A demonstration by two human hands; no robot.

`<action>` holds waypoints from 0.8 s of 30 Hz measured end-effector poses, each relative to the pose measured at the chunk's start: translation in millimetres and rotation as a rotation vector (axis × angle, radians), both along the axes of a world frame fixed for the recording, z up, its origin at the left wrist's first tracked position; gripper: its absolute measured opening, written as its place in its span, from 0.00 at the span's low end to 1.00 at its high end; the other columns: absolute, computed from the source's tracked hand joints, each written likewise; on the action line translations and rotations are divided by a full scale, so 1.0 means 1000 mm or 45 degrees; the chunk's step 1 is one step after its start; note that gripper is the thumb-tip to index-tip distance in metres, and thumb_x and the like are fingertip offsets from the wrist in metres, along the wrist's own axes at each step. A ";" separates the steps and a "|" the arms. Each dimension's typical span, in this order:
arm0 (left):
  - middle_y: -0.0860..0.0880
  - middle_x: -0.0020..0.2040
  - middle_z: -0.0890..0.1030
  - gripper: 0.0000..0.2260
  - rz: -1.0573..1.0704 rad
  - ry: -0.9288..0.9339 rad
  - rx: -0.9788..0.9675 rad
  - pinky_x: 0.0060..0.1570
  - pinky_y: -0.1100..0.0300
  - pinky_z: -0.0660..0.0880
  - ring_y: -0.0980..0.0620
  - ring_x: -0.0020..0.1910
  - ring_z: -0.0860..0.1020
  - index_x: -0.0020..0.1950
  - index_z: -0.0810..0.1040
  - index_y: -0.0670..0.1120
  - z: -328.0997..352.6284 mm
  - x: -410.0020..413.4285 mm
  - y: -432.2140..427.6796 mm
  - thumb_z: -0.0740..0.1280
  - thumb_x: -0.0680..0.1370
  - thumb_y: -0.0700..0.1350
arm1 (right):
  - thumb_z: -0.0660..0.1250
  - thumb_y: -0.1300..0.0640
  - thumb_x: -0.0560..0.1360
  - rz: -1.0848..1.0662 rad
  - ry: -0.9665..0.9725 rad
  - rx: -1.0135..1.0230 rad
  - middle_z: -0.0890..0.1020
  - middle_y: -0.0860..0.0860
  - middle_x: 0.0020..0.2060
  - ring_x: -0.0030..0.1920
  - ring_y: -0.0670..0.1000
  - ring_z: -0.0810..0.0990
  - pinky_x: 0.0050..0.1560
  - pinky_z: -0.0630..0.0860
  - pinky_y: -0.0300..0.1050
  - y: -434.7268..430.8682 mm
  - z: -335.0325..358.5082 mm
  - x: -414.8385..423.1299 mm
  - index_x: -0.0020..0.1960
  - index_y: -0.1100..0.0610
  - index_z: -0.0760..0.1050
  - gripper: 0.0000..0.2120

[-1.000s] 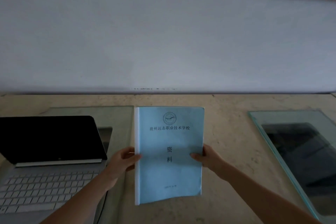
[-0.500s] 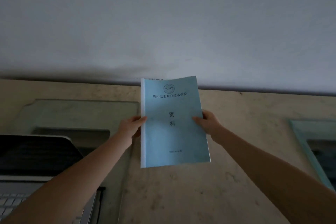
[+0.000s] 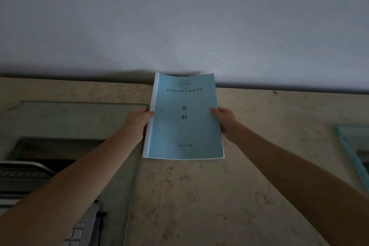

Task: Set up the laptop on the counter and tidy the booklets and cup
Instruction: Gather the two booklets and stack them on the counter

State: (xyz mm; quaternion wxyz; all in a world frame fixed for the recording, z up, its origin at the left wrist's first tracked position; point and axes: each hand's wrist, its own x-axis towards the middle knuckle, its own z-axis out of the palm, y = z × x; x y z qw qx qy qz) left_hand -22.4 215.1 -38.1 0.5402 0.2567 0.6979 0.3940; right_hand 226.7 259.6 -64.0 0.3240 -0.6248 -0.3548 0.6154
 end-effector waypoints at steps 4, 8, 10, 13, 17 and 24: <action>0.42 0.46 0.78 0.05 -0.064 0.145 0.088 0.58 0.50 0.73 0.43 0.52 0.77 0.49 0.77 0.37 0.005 0.000 0.008 0.63 0.77 0.39 | 0.57 0.53 0.80 -0.057 0.277 -0.158 0.85 0.53 0.33 0.33 0.52 0.85 0.29 0.79 0.41 0.010 0.012 -0.002 0.51 0.61 0.78 0.14; 0.51 0.38 0.74 0.07 -0.141 0.188 0.063 0.51 0.55 0.71 0.49 0.45 0.73 0.39 0.72 0.49 0.010 0.001 0.010 0.64 0.77 0.43 | 0.57 0.53 0.80 -0.010 0.238 -0.136 0.84 0.51 0.35 0.31 0.48 0.83 0.29 0.77 0.38 0.011 0.021 -0.001 0.49 0.59 0.77 0.13; 0.51 0.39 0.73 0.07 -0.168 0.168 0.080 0.45 0.59 0.71 0.52 0.41 0.72 0.40 0.72 0.49 0.012 0.002 0.005 0.63 0.78 0.44 | 0.58 0.53 0.80 0.002 0.222 -0.130 0.84 0.49 0.38 0.34 0.47 0.84 0.32 0.78 0.39 0.007 0.024 0.001 0.50 0.58 0.77 0.12; 0.53 0.38 0.72 0.09 -0.164 0.163 0.124 0.40 0.65 0.68 0.57 0.37 0.70 0.39 0.71 0.50 0.019 0.005 -0.008 0.61 0.79 0.43 | 0.57 0.54 0.81 -0.032 0.245 -0.132 0.79 0.49 0.51 0.50 0.48 0.79 0.53 0.73 0.43 -0.001 0.028 0.005 0.66 0.60 0.70 0.17; 0.46 0.43 0.76 0.06 -0.238 0.238 0.179 0.42 0.65 0.70 0.53 0.41 0.75 0.46 0.76 0.39 0.030 0.011 -0.037 0.61 0.79 0.40 | 0.55 0.54 0.81 -0.104 0.293 -0.141 0.66 0.54 0.71 0.70 0.53 0.66 0.63 0.65 0.46 -0.026 0.047 0.012 0.74 0.59 0.60 0.22; 0.44 0.44 0.81 0.10 -0.312 0.284 0.344 0.38 0.64 0.77 0.43 0.46 0.79 0.53 0.76 0.35 0.059 0.041 -0.106 0.65 0.77 0.41 | 0.59 0.58 0.79 -0.081 0.251 -0.073 0.79 0.50 0.50 0.50 0.48 0.78 0.53 0.73 0.44 -0.109 0.088 0.019 0.49 0.56 0.76 0.07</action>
